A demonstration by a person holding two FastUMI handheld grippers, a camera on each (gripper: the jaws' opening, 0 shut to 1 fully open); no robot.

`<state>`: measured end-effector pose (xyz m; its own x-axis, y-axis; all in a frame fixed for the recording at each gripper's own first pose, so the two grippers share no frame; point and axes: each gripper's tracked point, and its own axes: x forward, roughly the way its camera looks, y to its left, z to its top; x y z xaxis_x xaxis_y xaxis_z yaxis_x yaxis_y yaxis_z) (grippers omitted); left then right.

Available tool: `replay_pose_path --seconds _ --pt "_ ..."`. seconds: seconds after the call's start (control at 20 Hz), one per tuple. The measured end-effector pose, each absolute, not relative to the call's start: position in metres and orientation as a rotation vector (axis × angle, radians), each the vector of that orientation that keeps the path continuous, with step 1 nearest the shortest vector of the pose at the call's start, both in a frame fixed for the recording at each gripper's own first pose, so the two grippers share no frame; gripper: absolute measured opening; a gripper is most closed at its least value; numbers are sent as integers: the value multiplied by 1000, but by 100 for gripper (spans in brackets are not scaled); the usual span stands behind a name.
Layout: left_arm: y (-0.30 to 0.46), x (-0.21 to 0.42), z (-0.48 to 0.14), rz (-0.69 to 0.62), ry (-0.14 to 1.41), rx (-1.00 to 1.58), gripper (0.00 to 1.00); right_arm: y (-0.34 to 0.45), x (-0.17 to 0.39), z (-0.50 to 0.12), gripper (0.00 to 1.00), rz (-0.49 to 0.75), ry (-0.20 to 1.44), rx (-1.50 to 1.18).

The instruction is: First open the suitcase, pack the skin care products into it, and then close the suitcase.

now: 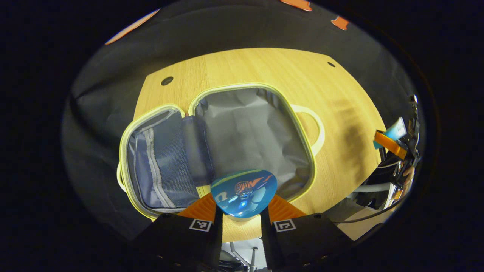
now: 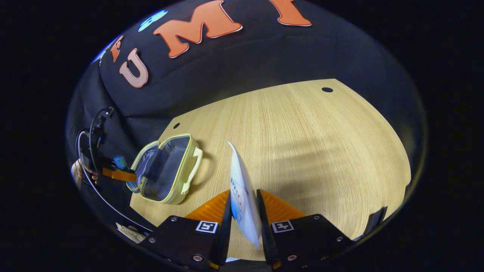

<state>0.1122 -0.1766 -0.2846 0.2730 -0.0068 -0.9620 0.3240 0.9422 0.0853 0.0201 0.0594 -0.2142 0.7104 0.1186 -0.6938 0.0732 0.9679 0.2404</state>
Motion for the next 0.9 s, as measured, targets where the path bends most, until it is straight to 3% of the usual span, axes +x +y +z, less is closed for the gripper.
replay_pose_path --seconds 0.35,0.7,0.9 --pt "-167 145 -347 -144 1373 213 45 43 -2 -219 38 -29 808 274" --pt "-165 166 -363 -126 1379 292 45 44 -5 -215 38 -47 800 292" --pt "-172 162 -359 -146 1378 273 51 46 -5 -211 37 -30 800 246"
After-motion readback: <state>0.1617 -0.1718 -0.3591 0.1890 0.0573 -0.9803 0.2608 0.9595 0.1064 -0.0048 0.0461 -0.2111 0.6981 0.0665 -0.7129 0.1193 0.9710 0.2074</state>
